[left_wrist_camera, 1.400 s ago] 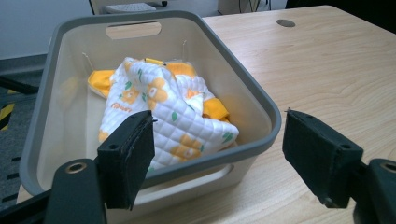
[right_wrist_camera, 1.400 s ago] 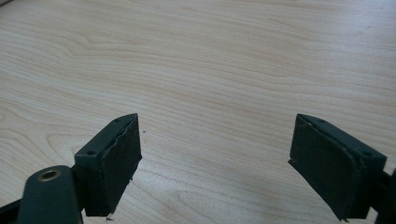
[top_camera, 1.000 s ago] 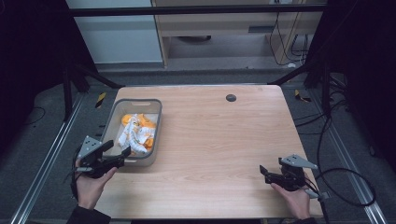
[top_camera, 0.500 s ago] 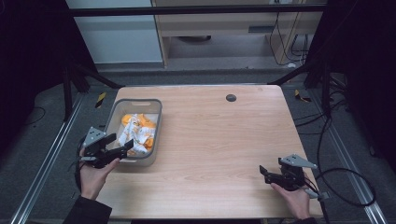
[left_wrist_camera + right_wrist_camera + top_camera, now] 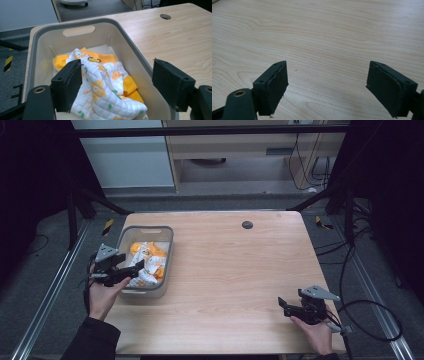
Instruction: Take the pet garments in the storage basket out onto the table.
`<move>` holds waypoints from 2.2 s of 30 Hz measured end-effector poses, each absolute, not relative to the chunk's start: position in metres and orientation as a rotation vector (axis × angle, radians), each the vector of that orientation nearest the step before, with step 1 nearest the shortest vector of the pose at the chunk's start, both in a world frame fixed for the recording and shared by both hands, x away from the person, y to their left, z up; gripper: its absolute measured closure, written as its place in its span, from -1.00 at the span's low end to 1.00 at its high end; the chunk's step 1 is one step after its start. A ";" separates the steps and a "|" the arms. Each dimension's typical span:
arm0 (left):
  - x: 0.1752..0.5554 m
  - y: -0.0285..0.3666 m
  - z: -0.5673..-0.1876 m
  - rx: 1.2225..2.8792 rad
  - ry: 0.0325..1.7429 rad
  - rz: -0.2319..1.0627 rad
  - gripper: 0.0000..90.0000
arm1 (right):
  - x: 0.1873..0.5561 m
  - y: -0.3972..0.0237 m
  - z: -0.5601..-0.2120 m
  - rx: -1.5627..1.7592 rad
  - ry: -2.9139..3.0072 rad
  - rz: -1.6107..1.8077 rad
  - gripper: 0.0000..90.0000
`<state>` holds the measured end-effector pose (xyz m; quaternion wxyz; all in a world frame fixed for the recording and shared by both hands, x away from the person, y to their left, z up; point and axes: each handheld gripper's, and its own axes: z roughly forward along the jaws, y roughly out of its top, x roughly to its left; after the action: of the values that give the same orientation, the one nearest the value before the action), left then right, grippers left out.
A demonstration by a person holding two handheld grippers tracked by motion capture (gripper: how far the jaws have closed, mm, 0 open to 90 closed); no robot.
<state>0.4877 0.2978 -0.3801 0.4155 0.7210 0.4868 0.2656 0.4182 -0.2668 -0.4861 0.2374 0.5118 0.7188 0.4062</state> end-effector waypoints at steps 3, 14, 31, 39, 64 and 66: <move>0.495 0.297 -0.377 1.828 1.229 0.665 -0.47 | 0.419 -0.267 -0.486 1.398 1.973 1.111 -0.62; 0.509 0.292 -0.372 1.872 1.243 0.663 -0.47 | 0.419 -0.267 -0.486 1.403 1.976 1.118 -0.61; 0.536 0.289 -0.374 1.958 1.309 0.628 -0.47 | 0.419 -0.267 -0.486 1.406 1.987 1.116 -0.60; 0.542 0.289 -0.380 2.004 1.327 0.599 -0.47 | 0.419 -0.267 -0.486 1.412 1.992 1.114 -0.60; 0.562 0.291 -0.398 2.079 1.426 0.535 -0.45 | 0.420 -0.266 -0.488 1.400 2.016 1.105 -0.59; 0.563 0.290 -0.400 2.086 1.431 0.532 -0.45 | 0.420 -0.266 -0.488 1.396 2.018 1.102 -0.59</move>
<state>0.5628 0.2905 -0.3998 0.2748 0.7758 0.5324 0.1980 0.4205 -0.2658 -0.4884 0.2238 0.5057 0.7312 0.3994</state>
